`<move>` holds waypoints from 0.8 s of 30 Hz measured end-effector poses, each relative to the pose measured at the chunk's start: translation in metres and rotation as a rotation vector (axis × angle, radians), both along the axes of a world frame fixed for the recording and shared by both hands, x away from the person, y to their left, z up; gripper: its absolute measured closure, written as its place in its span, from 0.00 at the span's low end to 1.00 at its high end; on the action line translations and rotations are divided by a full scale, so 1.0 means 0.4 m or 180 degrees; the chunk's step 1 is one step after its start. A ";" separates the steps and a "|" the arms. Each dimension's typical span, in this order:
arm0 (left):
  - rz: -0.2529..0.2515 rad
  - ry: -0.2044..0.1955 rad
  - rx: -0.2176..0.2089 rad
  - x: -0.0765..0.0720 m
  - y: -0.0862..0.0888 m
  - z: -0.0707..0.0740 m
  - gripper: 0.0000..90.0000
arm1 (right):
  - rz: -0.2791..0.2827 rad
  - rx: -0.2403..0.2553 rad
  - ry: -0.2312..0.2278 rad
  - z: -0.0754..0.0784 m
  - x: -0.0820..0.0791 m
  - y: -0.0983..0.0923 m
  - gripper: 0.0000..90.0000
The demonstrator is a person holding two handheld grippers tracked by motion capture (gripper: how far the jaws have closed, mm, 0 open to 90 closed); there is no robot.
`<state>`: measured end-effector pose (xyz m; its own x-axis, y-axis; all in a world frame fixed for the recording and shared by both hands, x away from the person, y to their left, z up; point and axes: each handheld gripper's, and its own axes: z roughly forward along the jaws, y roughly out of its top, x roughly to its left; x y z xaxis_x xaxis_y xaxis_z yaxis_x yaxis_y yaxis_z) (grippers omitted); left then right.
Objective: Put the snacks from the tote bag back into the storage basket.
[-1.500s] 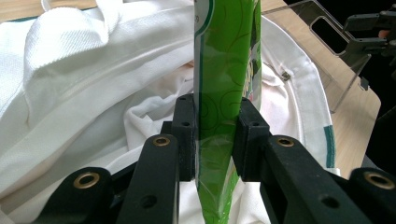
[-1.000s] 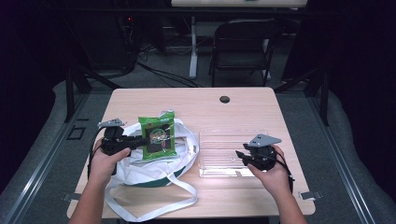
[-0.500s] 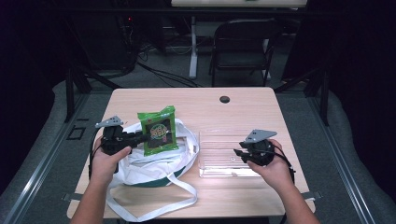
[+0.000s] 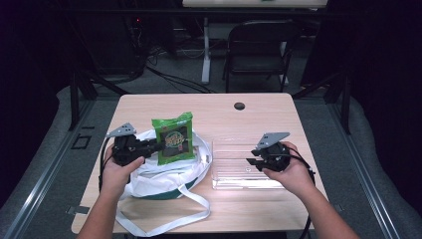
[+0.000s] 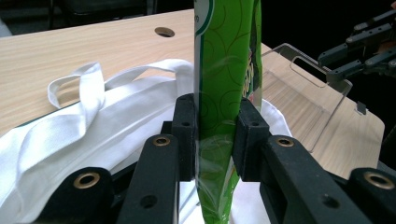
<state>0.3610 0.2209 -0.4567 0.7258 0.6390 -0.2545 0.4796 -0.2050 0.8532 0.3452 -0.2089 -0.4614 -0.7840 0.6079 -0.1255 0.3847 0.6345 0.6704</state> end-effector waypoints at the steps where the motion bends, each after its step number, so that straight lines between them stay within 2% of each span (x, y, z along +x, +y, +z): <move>1: -0.0001 -0.0011 -0.0013 -0.001 -0.004 0.000 0.82 | 0.0049 -0.0030 0.0012 0.005 0.002 0.001 0.72; 16: -0.0159 -0.0075 0.0024 -0.010 -0.045 0.009 0.82 | 0.0466 -0.0285 0.0090 0.061 0.019 0.035 0.72; 24: -0.0250 -0.0131 0.0023 -0.018 -0.067 0.018 0.82 | 0.0611 -0.0220 0.0102 0.097 0.026 0.039 0.73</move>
